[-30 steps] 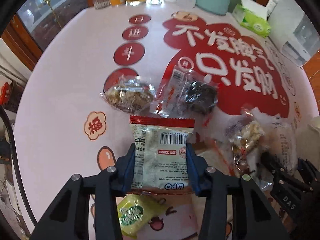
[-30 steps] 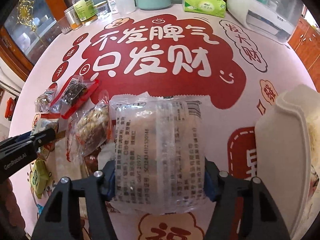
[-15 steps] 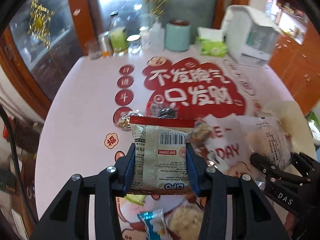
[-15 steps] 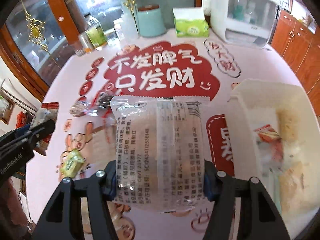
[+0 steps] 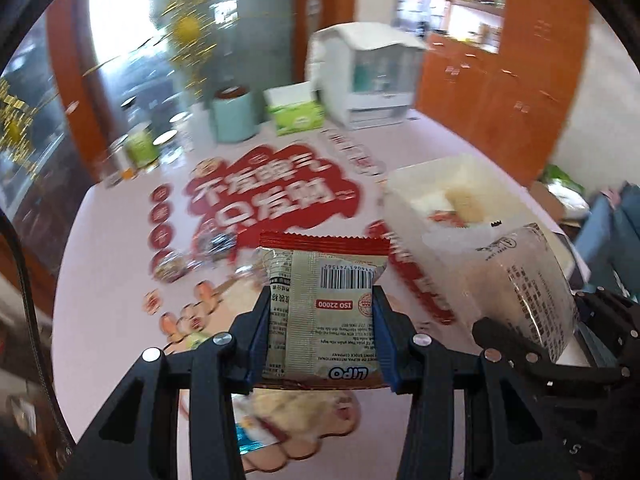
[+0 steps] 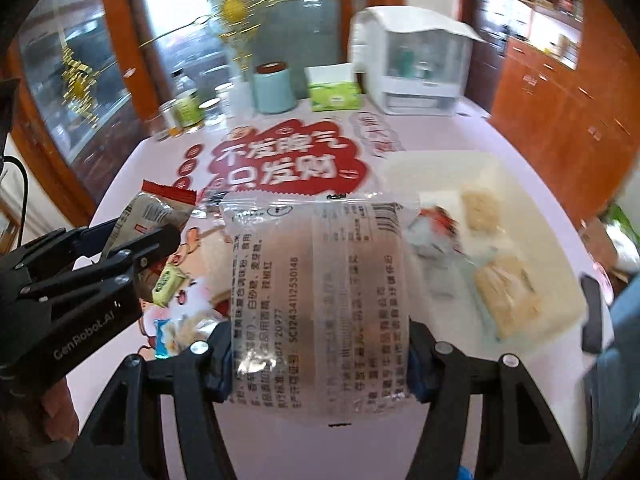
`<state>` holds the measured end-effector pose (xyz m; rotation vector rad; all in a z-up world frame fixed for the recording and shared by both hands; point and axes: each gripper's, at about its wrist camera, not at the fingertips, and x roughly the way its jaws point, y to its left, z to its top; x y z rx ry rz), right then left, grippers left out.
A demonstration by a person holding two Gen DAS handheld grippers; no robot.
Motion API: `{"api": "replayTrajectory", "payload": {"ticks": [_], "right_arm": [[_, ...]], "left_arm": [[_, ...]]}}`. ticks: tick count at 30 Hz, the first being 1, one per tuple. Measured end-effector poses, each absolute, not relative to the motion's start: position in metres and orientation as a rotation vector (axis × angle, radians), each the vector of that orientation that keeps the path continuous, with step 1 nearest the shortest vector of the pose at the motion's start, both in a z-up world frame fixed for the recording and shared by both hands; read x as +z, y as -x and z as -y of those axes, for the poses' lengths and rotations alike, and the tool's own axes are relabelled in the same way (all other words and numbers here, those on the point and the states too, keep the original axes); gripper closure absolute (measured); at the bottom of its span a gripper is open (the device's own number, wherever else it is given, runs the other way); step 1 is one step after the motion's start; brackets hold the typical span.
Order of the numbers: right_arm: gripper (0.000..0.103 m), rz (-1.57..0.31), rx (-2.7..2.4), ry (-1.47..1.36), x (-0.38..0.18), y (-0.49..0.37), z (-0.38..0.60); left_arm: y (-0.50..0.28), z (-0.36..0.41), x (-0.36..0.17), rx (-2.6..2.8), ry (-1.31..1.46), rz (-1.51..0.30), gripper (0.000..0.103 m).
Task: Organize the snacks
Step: 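Carry both packs over the white tray and open both grippers to drop them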
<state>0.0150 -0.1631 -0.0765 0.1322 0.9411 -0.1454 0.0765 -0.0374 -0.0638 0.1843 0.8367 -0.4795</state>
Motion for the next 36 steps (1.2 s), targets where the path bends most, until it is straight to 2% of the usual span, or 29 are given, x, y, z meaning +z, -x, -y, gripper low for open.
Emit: {"api": "replayTrajectory", "payload": {"ticks": [11,21,32,34,36], "right_arm": [[0.039,-0.839,-0.261,-0.274,-0.058,0.025,0.259],[0.039,-0.867,-0.161,-0.255,-0.058,0.009,0.363],[0.037,-0.844,-0.066,-0.158,-0.048,-0.044,0.424],[0.033,-0.837,-0.039,-0.144,-0.045,-0.057,0.424],[0.03,-0.852,-0.004,-0.152,-0.045,-0.07,0.424]], "left_arm": [[-0.049,0.135,-0.039,-0.521,-0.309,-0.754,0.059],[-0.047,0.248,-0.043,-0.457,-0.307,-0.811,0.059],[-0.051,0.286,-0.067,-0.363,-0.278,-0.934,0.058],[-0.051,0.285,-0.066,-0.352,-0.269,-0.94,0.05],[-0.049,0.283,-0.064,-0.337,-0.262,-0.929,0.022]]}}
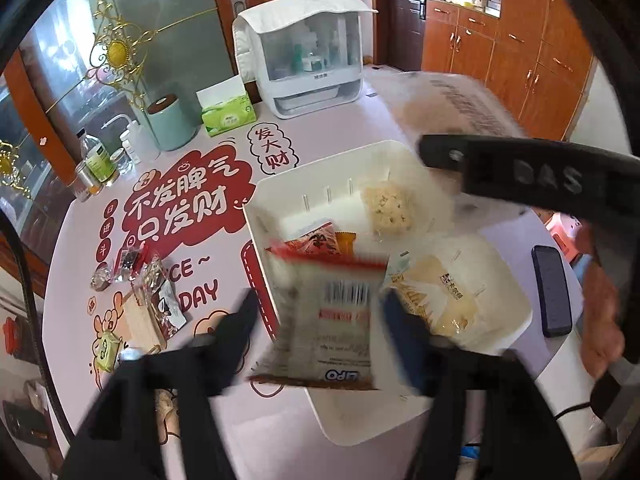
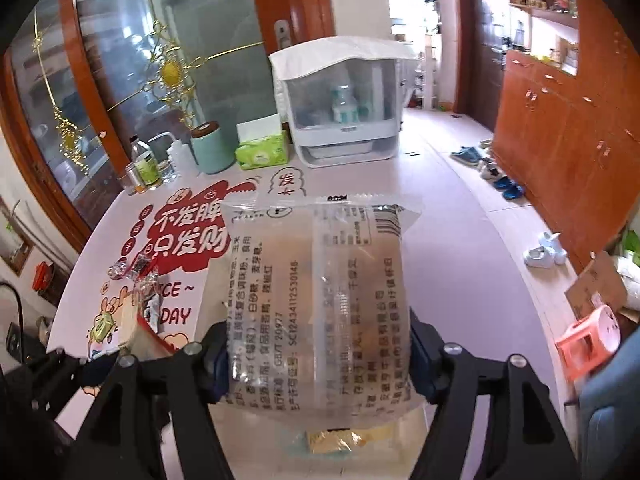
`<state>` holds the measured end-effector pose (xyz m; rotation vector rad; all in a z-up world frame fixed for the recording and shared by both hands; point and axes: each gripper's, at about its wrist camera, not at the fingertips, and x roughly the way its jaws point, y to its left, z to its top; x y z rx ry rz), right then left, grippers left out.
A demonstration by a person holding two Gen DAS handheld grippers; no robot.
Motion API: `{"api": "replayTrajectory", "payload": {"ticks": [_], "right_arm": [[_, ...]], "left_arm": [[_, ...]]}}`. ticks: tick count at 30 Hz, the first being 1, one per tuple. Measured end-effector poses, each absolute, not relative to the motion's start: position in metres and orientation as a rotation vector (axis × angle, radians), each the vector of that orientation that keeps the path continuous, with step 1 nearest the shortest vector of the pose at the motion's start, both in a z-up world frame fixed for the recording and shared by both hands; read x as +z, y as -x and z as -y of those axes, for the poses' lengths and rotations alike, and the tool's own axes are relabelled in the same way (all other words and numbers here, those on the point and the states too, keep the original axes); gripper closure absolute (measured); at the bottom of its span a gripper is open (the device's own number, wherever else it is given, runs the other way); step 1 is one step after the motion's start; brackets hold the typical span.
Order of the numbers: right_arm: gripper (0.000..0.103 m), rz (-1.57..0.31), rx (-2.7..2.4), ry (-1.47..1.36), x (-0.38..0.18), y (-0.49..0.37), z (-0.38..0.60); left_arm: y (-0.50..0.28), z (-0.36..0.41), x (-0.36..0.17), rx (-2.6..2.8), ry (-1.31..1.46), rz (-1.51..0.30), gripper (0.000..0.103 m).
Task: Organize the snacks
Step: 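Carry both packs over the white tray and open both grippers to drop them, then move both tools back toward the snack pile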
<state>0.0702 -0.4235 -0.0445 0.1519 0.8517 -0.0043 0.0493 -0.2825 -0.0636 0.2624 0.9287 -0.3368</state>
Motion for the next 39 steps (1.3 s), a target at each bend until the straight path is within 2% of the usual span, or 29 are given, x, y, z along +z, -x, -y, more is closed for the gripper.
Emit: {"api": "replayTrajectory", "payload": {"ticks": [3,11,18,39], "right_arm": [[0.027,-0.871,0.05,-0.198,-0.049,-0.082,0.425],[0.024,-0.912,0.066,-0.174,-0.062,-0.091,0.42],[0.024,-0.805,0.071,-0.123,-0.043,-0.08,0.414],[0.024,-0.838,0.009,-0.099,-0.048,-0.049,0.391]], "left_arm": [[-0.046,0.279,-0.057,-0.313,-0.265,-0.895,0.017],[-0.052,0.271,-0.057,-0.261,-0.253,-0.904,0.017],[-0.046,0.273,-0.049,-0.261,-0.276,-0.853,0.017],[-0.036,0.248,-0.032,-0.262,-0.268,-0.772,0.017]]}}
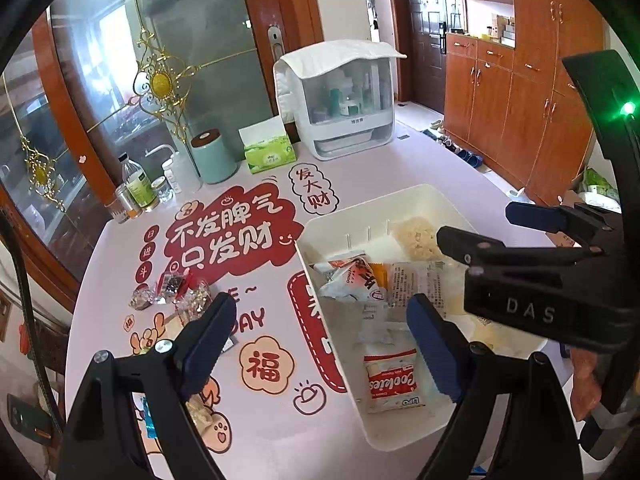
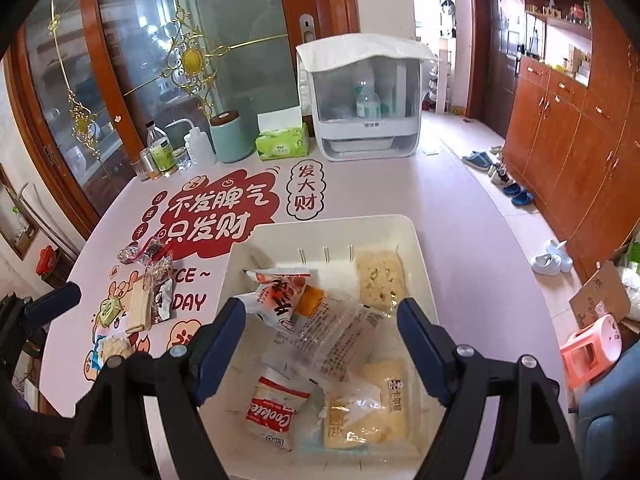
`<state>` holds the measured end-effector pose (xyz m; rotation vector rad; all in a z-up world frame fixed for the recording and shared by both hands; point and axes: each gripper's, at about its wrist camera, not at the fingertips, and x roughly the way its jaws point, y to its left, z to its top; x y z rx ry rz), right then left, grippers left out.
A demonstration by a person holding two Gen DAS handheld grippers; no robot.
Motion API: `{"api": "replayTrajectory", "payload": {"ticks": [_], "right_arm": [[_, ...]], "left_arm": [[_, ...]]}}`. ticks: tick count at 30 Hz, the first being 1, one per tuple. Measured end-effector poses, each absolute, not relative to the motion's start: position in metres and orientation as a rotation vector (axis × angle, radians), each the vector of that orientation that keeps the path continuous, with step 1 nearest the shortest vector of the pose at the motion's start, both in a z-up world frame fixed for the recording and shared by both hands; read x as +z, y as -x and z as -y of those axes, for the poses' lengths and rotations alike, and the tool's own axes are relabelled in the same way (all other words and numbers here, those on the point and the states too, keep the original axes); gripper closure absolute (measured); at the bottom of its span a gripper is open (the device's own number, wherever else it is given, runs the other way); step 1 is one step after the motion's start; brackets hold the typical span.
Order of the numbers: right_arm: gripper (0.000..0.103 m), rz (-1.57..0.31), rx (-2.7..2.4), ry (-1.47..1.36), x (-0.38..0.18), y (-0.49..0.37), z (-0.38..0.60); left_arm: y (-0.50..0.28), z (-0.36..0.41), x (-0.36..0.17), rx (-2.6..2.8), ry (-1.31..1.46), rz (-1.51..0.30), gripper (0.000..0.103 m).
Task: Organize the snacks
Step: 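Move both tools back toward the snack pile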
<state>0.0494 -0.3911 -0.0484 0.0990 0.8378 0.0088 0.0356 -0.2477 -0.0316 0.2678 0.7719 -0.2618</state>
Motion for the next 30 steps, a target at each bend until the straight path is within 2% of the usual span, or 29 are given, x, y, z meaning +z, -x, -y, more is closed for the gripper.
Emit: {"api": "replayTrajectory", "payload": {"ticks": [9,19,25,30], "right_arm": [[0.024,-0.817,0.006,-0.055,-0.037,-0.044,0.339],[0.024,-0.783,0.026,-0.047,-0.02,-0.039,0.245],[0.024,-0.805,0.035,-0.032,-0.03,-0.035,0.187],[0.024,-0.895,0.03,-0.098,-0.07,-0.033,0.15]], "left_arm": [[-0.032,0.189,-0.022,-0.236,-0.244,-0.73,0.017],[-0.033,0.047,-0.011,-0.142,-0.142,-0.718,0.017],[-0.049,-0.051,-0.035,-0.026,-0.124,-0.769,0.017],[-0.062,-0.113,-0.071,-0.002,-0.108,-0.873,0.017]]}}
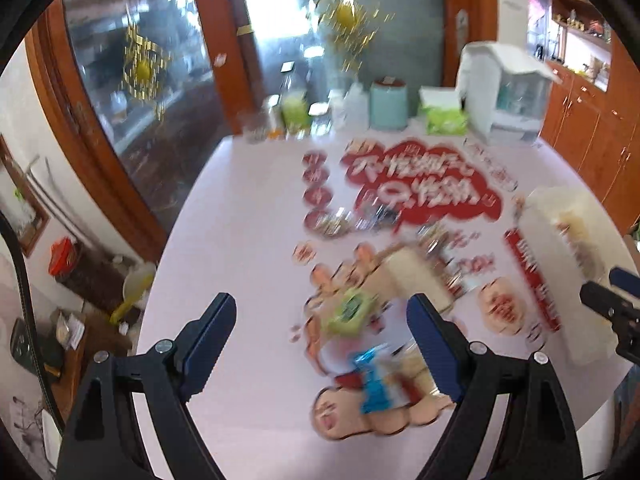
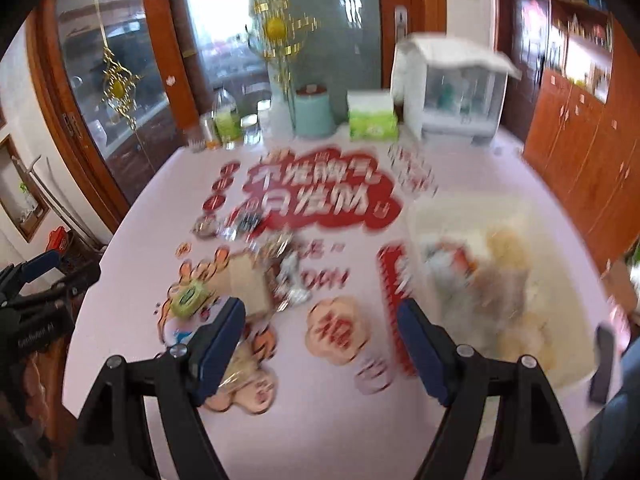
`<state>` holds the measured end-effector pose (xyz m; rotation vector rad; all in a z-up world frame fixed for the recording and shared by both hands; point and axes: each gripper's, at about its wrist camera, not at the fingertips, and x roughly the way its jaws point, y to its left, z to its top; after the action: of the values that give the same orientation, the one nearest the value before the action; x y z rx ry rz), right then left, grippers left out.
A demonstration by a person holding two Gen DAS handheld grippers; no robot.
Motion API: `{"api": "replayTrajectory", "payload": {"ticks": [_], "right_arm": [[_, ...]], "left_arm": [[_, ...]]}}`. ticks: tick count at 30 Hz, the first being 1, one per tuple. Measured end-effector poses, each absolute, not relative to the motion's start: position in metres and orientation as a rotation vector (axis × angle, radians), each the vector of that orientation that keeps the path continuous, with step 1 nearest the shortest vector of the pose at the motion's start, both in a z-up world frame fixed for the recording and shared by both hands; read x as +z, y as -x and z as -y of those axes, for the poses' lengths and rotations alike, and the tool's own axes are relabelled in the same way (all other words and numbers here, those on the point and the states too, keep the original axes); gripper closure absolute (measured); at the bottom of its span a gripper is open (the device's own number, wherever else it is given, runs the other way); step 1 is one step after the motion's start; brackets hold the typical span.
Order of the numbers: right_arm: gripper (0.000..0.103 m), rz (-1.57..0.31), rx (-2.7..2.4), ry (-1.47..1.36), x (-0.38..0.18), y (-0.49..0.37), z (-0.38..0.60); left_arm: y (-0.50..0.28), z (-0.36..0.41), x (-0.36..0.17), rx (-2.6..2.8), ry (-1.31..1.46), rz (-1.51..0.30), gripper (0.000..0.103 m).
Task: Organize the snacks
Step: 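Move both tools back toward the snack pile, then grasp the blue wafer pack with the left gripper while the right grasps the puffed rice bag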
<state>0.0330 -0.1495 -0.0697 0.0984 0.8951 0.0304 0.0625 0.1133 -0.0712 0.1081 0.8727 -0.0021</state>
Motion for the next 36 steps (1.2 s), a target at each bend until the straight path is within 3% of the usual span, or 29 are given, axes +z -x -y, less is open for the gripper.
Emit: {"api": "replayTrajectory", "payload": {"ticks": [8,16,26,27,28,36], "right_arm": [[0.024,-1.095,0.098,-0.163,-0.134,-0.036,0.106],[0.024,-1.162,0.208,0.034,-0.18,-0.041,0.056],[0.025,-1.18,0.315,0.162,-0.221,-0.066,0.031],[0.028,-1.183,0.323,0.168,-0.225,-0.068,0.029],[0.038,-1.188,0.327,0.173,-0.229,-0.069,0.027],[0.042,-1.188,0.266,0.161,-0.238,-0.063,0.035]], "left_arm": [[-0.063,-0.139,-0.145,-0.091,-0.076,-1.056,0.017],[-0.069,-0.116,-0.202,-0.221,-0.008,-1.199,0.017],[-0.084,-0.13,-0.219,-0.148,0.024,-1.23,0.018],[-0.084,-0.13,-0.221,-0.146,0.024,-1.236,0.018],[-0.085,-0.13,-0.222,-0.147,0.024,-1.24,0.018],[-0.094,-0.101,-0.227,-0.202,0.02,-1.272,0.018]]}}
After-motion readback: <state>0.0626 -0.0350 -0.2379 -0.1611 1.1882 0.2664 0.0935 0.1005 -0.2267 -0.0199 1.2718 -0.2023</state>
